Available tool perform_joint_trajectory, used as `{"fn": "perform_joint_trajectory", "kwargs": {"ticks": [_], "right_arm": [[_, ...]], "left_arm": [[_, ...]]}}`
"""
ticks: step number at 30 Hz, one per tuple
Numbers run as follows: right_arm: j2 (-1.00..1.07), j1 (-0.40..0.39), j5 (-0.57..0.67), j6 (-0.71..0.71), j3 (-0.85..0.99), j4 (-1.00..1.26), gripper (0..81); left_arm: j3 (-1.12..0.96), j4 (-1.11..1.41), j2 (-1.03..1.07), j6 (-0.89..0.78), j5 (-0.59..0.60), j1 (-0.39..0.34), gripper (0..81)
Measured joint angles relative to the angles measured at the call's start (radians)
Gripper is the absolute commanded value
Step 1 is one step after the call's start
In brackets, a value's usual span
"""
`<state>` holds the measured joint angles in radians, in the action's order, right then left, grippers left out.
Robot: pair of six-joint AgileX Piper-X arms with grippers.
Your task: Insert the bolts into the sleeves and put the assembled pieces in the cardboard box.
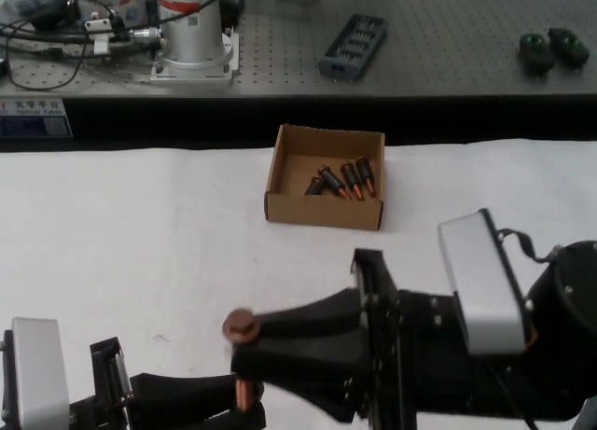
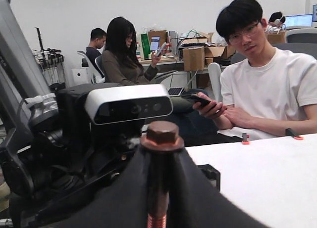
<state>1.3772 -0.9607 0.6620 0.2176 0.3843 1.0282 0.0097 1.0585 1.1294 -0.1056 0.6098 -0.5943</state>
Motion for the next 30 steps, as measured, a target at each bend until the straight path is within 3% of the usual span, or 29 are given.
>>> {"fn": "perform_joint_trajectory", "kwargs": {"ticks": [30], "right_arm": [[0.0,-0.015,-0.019,-0.031,0.0,-0.005,7.6]], "left_arm": [[0.002,-0.001,0.0,0.0,0.0,-0.001,0.6]]}}
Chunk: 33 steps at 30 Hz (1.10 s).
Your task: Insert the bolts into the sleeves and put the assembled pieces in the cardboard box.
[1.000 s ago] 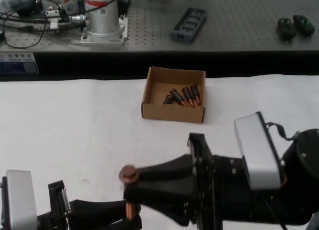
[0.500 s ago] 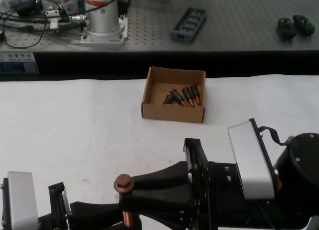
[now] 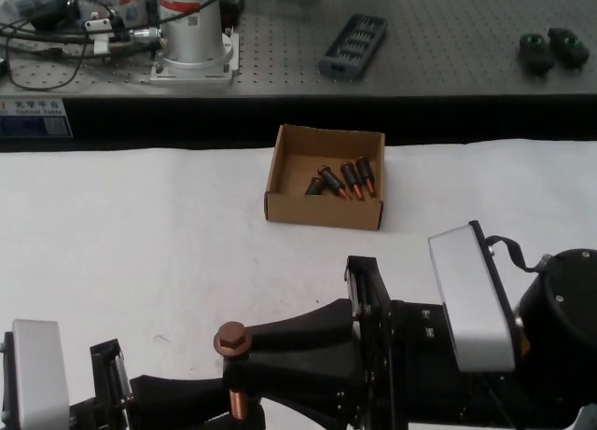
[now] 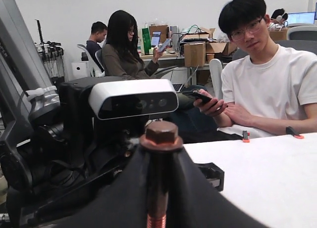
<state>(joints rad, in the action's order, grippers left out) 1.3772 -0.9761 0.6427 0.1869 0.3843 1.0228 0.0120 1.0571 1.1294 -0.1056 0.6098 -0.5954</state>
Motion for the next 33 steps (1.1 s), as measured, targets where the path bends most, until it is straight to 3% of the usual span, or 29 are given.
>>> {"fn": "perform_joint_trajectory", "kwargs": {"ticks": [33], "right_arm": [[0.0,0.0,-0.063,-0.085,0.0,0.053,7.6]], "left_arm": [[0.0,0.032,0.0,0.0,-0.002,0.0,0.6]]}}
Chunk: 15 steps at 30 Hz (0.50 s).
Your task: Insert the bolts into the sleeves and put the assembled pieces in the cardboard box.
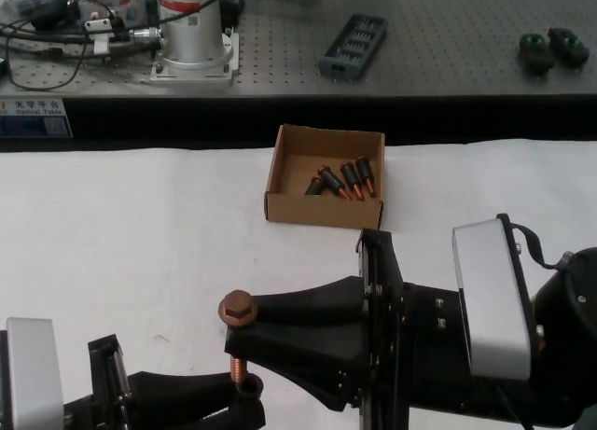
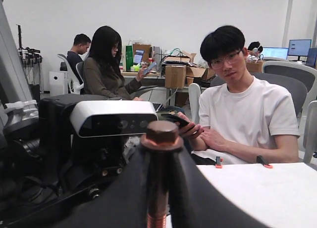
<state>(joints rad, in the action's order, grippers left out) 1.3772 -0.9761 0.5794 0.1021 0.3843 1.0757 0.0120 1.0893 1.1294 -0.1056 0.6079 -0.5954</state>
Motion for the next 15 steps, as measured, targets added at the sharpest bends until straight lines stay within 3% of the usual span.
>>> {"fn": "perform_joint_trajectory", "kwargs": {"ticks": [15], "right_arm": [[0.0,0.0,-0.007,-0.017,0.003,-0.069,7.6]], "left_arm": [[0.004,-0.01,0.0,-0.013,-0.005,0.0,0.6]]}}
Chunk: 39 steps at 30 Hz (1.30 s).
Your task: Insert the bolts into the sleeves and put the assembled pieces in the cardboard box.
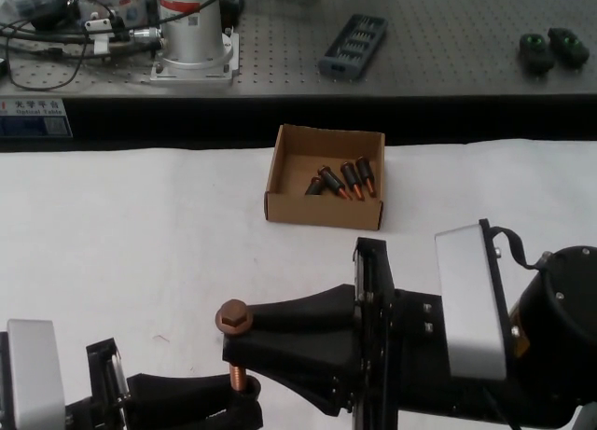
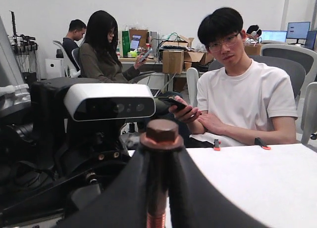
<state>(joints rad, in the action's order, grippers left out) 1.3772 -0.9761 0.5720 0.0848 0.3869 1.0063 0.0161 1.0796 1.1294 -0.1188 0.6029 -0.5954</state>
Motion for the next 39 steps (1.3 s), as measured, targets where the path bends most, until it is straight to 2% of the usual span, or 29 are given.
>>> {"fn": "perform_joint_trajectory", "kwargs": {"ticks": [22,39], "right_arm": [[0.0,0.0,-0.03,-0.012,-0.002,0.129,7.6],[0.0,0.0,-0.042,-0.007,-0.002,-0.006,7.6]], "left_arm": [[0.0,0.064,-0.001,-0.016,-0.042,0.0,0.6],[0.0,0.064,-0.001,-0.028,-0.042,0.0,0.6]]}}
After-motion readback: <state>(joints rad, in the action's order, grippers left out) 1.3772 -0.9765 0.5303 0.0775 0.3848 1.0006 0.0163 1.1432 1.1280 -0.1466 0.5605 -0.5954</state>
